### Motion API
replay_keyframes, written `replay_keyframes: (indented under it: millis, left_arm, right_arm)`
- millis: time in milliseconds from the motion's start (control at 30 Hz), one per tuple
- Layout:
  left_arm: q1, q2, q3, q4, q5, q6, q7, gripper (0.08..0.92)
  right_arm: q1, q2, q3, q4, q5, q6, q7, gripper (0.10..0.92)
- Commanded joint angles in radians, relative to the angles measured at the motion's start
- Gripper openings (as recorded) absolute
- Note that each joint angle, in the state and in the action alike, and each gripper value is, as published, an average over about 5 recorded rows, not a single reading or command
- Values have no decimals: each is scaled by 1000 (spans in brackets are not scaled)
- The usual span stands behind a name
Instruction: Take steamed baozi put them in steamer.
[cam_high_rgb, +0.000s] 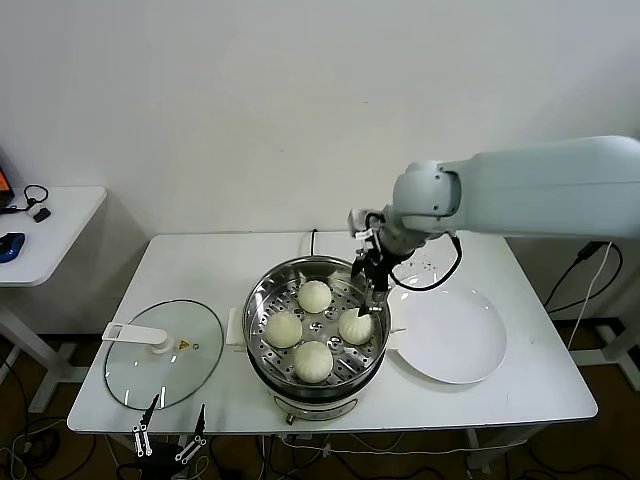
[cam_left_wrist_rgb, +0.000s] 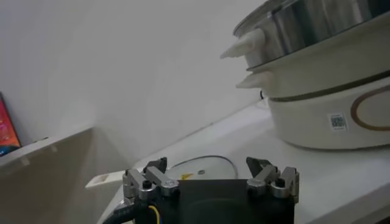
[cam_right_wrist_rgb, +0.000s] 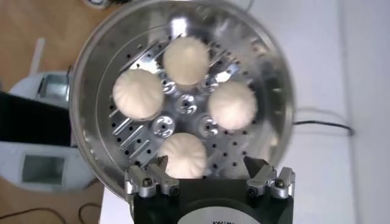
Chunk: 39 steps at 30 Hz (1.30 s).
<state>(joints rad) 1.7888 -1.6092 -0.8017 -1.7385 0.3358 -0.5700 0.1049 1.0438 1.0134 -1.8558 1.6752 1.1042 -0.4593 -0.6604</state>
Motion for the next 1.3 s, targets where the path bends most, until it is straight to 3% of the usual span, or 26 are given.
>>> replay_keyframes:
  millis: [33,300,400,600,867,1033,1300]
  left_arm:
    - [1,-49,-1,-6,-2,1,0,823]
    - [-13,-49,14,1,11,2,-1,823]
    - [-20,-49,15,7,14,2,-3,823]
    - [-20,-49,15,4,12,-2,-9,823]
    - [-19,-49,15,-3,14,-5,-12,823]
    - [-15,-49,12,-4,15,-9,-15,823]
    - [-24,-49,18,5,26,-11,-19,823]
  right_arm:
    - [68,-347,56,151,8,92,355,823]
    - [-591,-760,569,342,-291,313,769,823]
    - [-726,-814,629,375,-367,447,872,823]
    - [-1231,-852,1031,386,-462,586,944,823]
    - [-1858,-724,1649,372,-472,634,994,823]
    - [-2215,-500,2045,376,-555,596,936,823]
    - [-2538,-188,2304,382,-717,675,839,823]
